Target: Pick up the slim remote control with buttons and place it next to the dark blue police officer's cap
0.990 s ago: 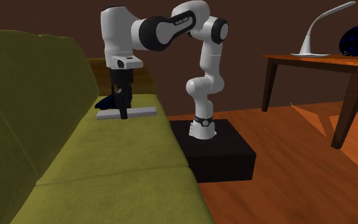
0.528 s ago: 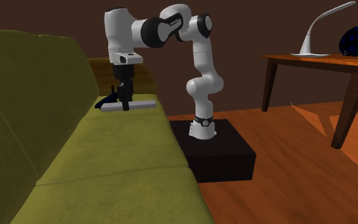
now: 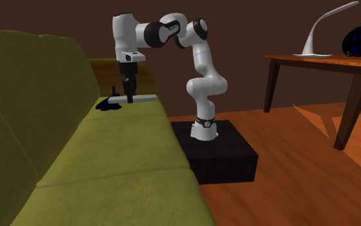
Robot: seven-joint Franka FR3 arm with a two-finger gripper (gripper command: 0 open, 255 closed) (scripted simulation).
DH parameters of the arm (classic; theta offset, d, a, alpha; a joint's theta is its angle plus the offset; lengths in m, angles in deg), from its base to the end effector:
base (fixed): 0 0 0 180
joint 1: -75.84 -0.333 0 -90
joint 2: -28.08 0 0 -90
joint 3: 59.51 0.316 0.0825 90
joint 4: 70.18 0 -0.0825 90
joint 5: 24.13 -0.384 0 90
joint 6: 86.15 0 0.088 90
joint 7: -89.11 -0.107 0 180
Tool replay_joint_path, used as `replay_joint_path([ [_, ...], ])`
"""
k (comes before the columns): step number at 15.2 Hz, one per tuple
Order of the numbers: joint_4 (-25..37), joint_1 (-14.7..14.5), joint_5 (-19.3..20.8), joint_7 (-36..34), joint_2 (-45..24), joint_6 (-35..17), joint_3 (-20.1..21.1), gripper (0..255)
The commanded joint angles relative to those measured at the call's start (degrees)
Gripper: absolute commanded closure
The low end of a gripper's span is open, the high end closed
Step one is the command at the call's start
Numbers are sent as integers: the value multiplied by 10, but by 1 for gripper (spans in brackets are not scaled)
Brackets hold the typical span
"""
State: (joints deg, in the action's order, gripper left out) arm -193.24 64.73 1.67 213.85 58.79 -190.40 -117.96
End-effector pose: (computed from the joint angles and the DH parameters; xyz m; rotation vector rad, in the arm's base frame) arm 0.2558 -0.4053 0.4972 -2.2553 -2.1850 -0.0232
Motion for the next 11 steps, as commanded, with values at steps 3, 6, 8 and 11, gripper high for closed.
replay_joint_path([
  [3, -28, 60, 38, 21, 58, 23, 20, 255],
  [6, -47, 104, 63, 43, 98, 42, 30, 255],
  [8, -56, 131, 79, 60, 123, 55, 33, 255],
  [11, -64, 169, 100, 90, 155, 74, 34, 255],
])
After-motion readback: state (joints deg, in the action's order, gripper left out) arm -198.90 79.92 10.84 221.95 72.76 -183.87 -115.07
